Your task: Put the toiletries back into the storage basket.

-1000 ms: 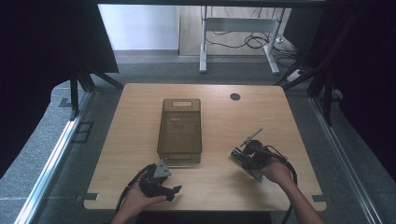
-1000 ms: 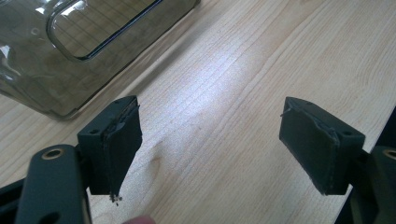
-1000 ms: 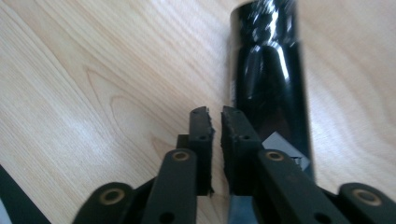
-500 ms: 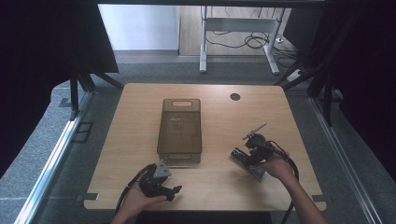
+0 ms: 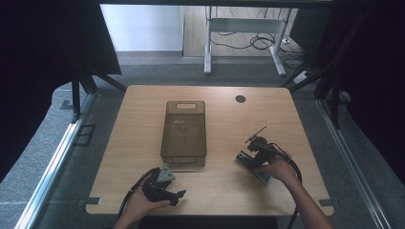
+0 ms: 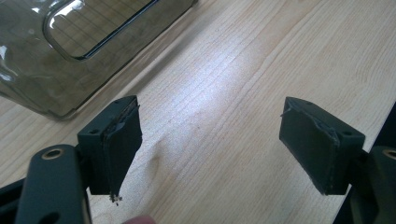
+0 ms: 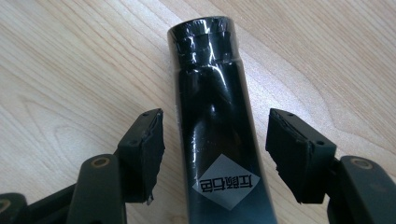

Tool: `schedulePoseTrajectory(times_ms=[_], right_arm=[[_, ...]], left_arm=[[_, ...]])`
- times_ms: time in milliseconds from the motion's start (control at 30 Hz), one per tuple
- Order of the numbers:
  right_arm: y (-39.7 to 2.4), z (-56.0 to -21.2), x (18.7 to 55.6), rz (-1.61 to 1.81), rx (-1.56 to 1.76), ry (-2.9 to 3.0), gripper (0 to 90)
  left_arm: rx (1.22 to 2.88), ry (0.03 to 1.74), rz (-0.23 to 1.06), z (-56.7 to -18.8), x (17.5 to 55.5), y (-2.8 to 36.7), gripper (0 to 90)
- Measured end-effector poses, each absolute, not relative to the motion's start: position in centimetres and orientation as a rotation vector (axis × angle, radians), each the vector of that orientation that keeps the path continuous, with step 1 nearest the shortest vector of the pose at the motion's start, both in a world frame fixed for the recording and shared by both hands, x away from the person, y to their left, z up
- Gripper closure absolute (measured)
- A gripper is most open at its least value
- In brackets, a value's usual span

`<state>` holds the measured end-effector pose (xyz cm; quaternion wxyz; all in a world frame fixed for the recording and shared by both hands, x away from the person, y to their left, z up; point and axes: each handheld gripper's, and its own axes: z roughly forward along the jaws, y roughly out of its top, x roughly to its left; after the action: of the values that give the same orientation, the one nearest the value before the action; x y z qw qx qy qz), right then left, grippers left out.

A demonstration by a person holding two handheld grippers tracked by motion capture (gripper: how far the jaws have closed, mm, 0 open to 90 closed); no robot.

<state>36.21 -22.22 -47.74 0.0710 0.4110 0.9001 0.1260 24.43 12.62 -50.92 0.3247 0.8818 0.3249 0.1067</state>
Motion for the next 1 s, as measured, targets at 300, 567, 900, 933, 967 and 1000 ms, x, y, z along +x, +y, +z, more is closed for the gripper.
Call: schedulePoseTrajectory(times_ms=[300,567,900,933,967,1000], right_arm=[[-21.9,-48.6,36.7,0.331,1.228,2.724,37.5],[-21.7,-49.7,37.0,0.291,1.230,2.746,40.8],[-22.0,-50.1,37.0,0.293,1.237,2.753,40.9],[-22.0,-50.1,37.0,0.292,1.236,2.754,40.8],[-22.1,-50.2,37.0,0.291,1.237,2.754,40.7],[-22.1,-50.2,37.0,0.291,1.237,2.754,40.7]], left_arm=[[2.320,0.854,0.278,-51.2,24.5,12.6,21.3],[2.322,0.854,0.278,-51.2,24.5,12.5,21.3],[2.330,0.853,0.282,-51.3,24.5,12.5,21.2],[2.330,0.853,0.281,-51.3,24.5,12.5,21.2],[2.330,0.853,0.281,-51.3,24.5,12.5,21.3],[2.331,0.853,0.282,-51.3,24.5,12.4,21.3]])
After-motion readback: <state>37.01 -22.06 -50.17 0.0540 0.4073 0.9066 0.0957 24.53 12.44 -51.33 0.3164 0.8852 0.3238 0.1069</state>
